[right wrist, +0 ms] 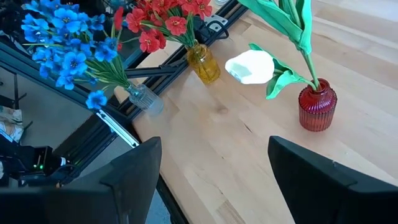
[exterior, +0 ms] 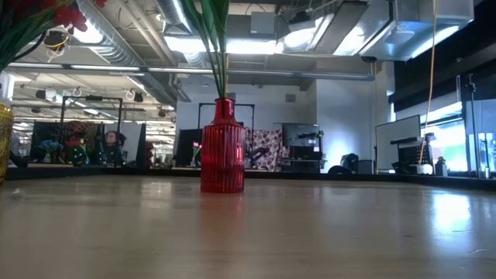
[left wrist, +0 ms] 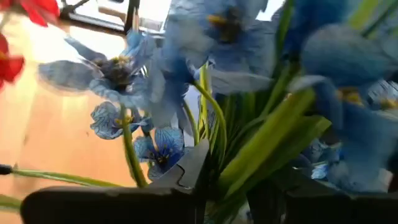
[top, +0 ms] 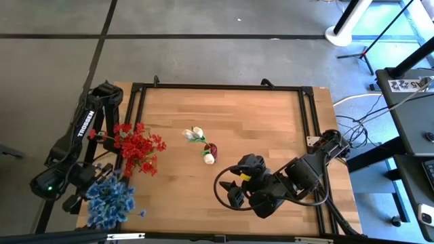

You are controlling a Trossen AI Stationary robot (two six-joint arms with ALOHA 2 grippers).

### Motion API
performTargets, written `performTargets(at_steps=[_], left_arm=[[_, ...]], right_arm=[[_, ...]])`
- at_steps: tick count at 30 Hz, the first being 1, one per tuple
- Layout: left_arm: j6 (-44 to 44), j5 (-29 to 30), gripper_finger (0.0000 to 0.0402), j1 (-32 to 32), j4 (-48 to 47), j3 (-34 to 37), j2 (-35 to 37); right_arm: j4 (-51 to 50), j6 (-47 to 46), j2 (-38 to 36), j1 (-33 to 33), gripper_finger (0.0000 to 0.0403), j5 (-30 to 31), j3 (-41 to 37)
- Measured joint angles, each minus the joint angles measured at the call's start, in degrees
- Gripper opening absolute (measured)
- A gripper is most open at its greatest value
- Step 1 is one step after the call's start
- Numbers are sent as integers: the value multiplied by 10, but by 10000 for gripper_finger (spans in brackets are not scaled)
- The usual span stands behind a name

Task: Sort flowers into vase by color
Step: Put the blue flowers into the transparent vase

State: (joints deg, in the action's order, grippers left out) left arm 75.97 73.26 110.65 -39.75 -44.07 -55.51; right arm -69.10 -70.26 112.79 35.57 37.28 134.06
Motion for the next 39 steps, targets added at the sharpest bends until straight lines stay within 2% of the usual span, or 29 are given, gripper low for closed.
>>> performTargets(at_steps=[3,11,19,24,29,39], left_arm=[[33,-17,92,0,0,0,0],[49,-96,133,-28,-14,0,0],[45,-219,169,-57,-71,-5,4],[62,-293,171,-68,-103,-34,25],[90,-321,172,-73,-110,-39,47],[225,-397,159,-73,-107,-70,99]], right_arm=[[0,0,0,0,296,0,0],[-13,1,0,0,296,0,0],[-17,7,0,0,296,-10,0],[-18,18,0,0,296,-20,0],[-18,35,0,0,296,-20,0],[-15,67,0,0,296,-35,0]])
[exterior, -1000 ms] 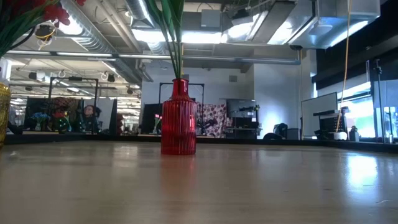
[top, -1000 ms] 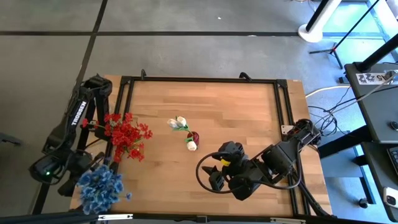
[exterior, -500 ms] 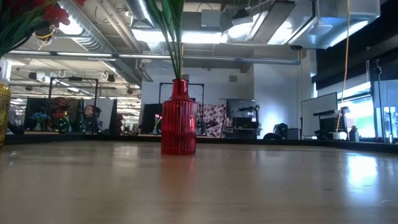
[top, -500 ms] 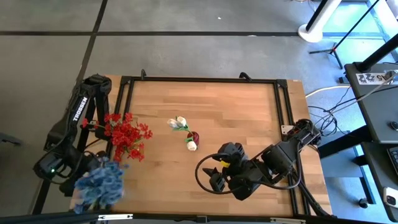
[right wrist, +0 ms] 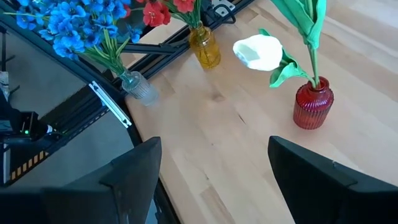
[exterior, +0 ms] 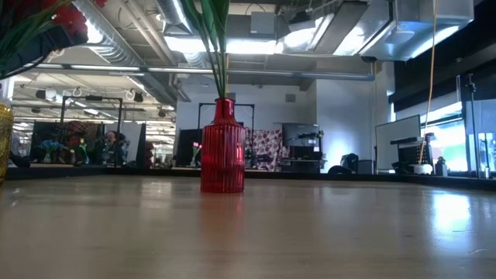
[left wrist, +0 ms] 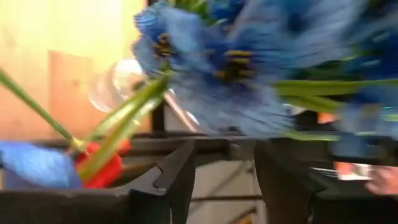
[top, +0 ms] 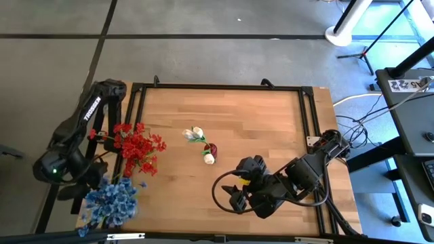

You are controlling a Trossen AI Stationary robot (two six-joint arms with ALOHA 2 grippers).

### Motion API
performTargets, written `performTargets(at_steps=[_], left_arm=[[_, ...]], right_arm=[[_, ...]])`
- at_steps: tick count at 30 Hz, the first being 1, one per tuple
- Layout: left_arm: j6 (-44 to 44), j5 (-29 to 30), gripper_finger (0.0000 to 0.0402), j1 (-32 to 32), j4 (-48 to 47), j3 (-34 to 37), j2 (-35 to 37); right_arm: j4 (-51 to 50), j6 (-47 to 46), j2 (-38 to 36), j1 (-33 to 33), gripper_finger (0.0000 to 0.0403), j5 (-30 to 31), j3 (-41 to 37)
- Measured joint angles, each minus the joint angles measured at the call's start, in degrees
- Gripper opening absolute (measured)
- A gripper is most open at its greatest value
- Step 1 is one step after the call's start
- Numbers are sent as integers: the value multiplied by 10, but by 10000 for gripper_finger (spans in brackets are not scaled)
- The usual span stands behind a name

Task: Sort flowers into vase by color
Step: Put the blue flowers into the transparent vase, then return to Home Position

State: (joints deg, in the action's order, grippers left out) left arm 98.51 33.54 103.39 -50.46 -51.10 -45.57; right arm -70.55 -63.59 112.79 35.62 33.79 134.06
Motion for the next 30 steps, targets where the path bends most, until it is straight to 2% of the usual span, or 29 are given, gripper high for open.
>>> performTargets(at_steps=[4,7,12,16,20,22,24,30], left_arm=[[13,-12,145,0,-2,-36,18],[-31,13,133,0,-5,-72,29],[-236,192,105,0,3,-131,55],[-418,330,78,0,51,-159,73],[-561,410,52,-25,93,-163,89],[-574,418,37,-53,99,-163,98],[-582,400,21,-87,123,-159,99],[-671,243,2,-219,263,-130,54]], right_arm=[[2,11,0,0,296,0,0],[3,11,0,0,296,1,0],[20,24,0,0,296,30,0],[62,71,0,0,296,55,0],[102,131,0,-2,296,78,0],[118,157,0,-9,296,69,0],[135,184,0,-21,296,41,0],[209,291,1,-63,296,-21,-30]])
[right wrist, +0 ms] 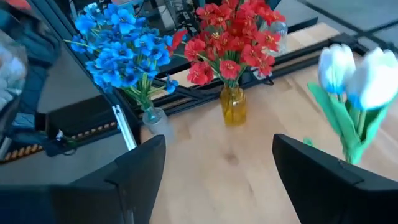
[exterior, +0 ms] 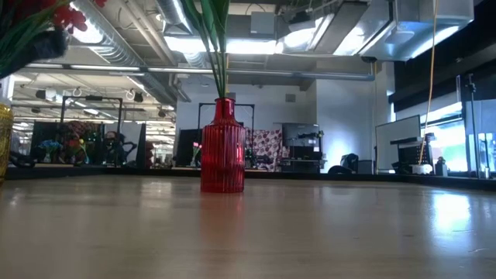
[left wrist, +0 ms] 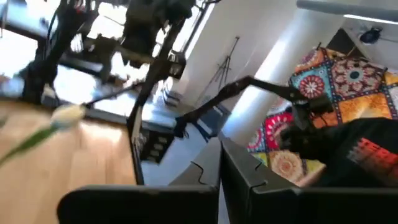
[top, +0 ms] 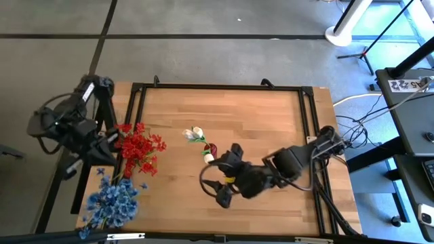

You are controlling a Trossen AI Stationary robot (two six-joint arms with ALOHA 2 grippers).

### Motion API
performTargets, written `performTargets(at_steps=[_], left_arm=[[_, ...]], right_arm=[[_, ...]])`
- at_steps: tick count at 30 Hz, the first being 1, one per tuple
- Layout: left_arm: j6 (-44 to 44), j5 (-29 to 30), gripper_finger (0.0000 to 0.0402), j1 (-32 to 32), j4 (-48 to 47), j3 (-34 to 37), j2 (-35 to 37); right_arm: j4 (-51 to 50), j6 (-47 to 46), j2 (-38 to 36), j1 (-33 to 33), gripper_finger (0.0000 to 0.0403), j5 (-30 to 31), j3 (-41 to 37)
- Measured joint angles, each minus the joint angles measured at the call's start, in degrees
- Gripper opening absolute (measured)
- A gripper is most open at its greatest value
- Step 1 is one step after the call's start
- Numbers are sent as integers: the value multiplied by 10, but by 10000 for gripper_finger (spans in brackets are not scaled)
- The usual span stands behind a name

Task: Sort flowers into vase by color
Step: Return to Home Position

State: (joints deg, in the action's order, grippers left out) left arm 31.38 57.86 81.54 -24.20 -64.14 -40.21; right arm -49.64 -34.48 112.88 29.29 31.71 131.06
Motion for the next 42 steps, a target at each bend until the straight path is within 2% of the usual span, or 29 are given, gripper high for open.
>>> performTargets(at_steps=[5,9,14,19,23,27,31,35,38,42], left_arm=[[-97,-151,1,-173,57,0,-40],[-112,-247,1,-318,58,1,-26],[-144,-274,0,-480,21,0,19],[-121,-252,0,-588,-49,-2,87],[-88,-236,0,-634,-71,29,97],[-48,-240,0,-657,-23,94,107],[-22,-253,0,-667,105,177,105],[-102,-237,0,-686,272,220,108],[-123,-181,0,-730,261,248,107],[-92,-135,0,-819,257,285,130]], right_arm=[[32,67,0,-32,296,-15,-14],[53,135,-3,-45,296,-14,-14],[24,185,-22,-49,269,-19,-14],[-4,210,-35,-49,197,-19,-14],[5,253,-47,-45,129,-42,-14],[3,274,-53,-45,65,-84,-14],[1,274,-53,-44,11,-110,-14],[31,274,-57,-41,16,-144,-44],[82,274,-71,-41,26,-166,-104],[189,251,-116,-42,22,-177,-224]])
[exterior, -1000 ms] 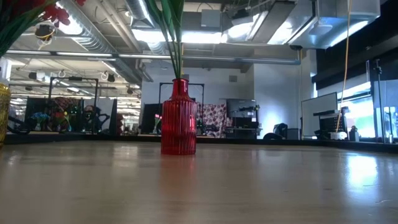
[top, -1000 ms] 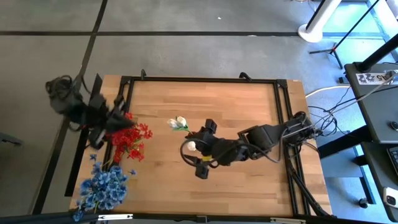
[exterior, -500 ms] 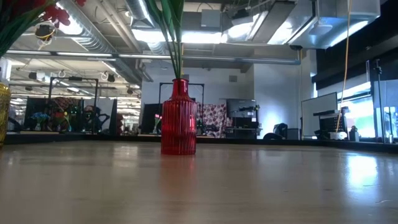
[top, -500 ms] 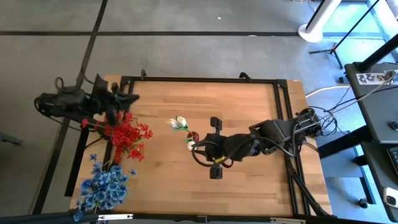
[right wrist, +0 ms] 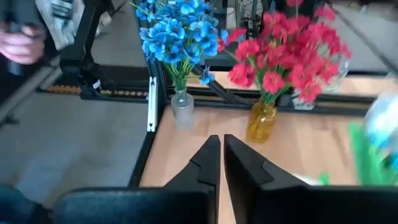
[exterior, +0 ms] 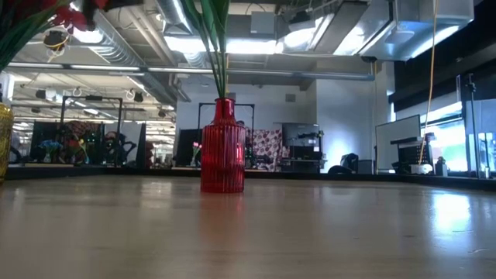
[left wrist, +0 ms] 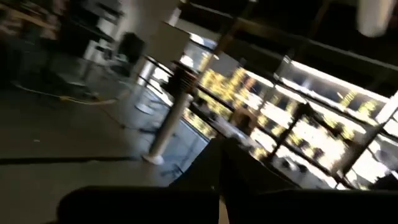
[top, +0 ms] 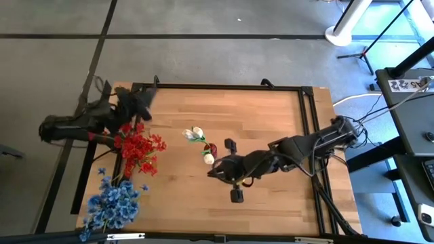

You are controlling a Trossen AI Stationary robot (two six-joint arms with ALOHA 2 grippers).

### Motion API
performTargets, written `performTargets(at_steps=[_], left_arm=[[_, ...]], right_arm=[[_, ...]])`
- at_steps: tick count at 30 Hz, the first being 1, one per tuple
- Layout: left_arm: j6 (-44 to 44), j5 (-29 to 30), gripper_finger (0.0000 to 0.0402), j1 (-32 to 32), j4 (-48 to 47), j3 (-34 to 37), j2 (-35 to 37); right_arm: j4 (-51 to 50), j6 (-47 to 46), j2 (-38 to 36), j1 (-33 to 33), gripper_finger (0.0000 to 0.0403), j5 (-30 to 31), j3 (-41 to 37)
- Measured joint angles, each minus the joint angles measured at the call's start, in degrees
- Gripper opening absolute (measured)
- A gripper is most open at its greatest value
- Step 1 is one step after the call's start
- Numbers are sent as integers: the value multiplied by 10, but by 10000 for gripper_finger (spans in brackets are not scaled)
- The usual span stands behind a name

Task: Sort flowers into vase by color
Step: Return to Home Position

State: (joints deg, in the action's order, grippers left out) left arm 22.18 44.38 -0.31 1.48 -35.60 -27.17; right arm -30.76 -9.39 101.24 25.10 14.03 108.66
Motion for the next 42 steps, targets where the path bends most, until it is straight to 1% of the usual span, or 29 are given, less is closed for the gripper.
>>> performTargets(at_steps=[3,6,8,11,15,18,20,22,24,26,28,30,33,37,39,40,42], left_arm=[[26,36,0,-72,-5,17,31],[78,60,0,-137,-38,32,54],[95,78,0,-172,-48,36,66],[104,118,0,-215,-59,47,72],[104,147,0,-260,-64,66,66],[109,190,0,-295,-95,72,61],[120,221,0,-322,-95,72,62],[113,262,0,-349,-96,72,62],[105,267,0,-372,-113,72,62],[125,263,0,-391,-152,72,58],[185,260,0,-406,-211,72,56],[270,260,0,-418,-267,72,55],[368,258,0,-427,-342,72,55],[420,246,0,-429,-418,72,55],[442,239,0,-429,-459,72,55],[455,239,0,-429,-480,72,54],[482,234,0,-429,-524,72,53]], right_arm=[[88,-36,-36,1,10,-4,-109],[206,-57,-86,9,3,-4,-217],[299,-67,-129,18,6,-2,-285],[404,-72,-181,21,10,-1,-377],[497,-87,-240,18,11,5,-477],[545,-90,-281,19,11,14,-529],[540,-90,-307,19,12,13,-550],[513,-95,-335,19,12,14,-558],[457,-95,-363,19,12,15,-558],[410,-96,-387,19,12,20,-558],[382,-96,-406,19,12,31,-558],[340,-95,-430,19,12,33,-558],[257,-93,-454,19,12,14,-558],[157,-128,-459,19,12,16,-558],[117,-173,-453,19,12,17,-558],[106,-199,-449,19,12,10,-558],[93,-212,-444,19,12,-20,-559]])
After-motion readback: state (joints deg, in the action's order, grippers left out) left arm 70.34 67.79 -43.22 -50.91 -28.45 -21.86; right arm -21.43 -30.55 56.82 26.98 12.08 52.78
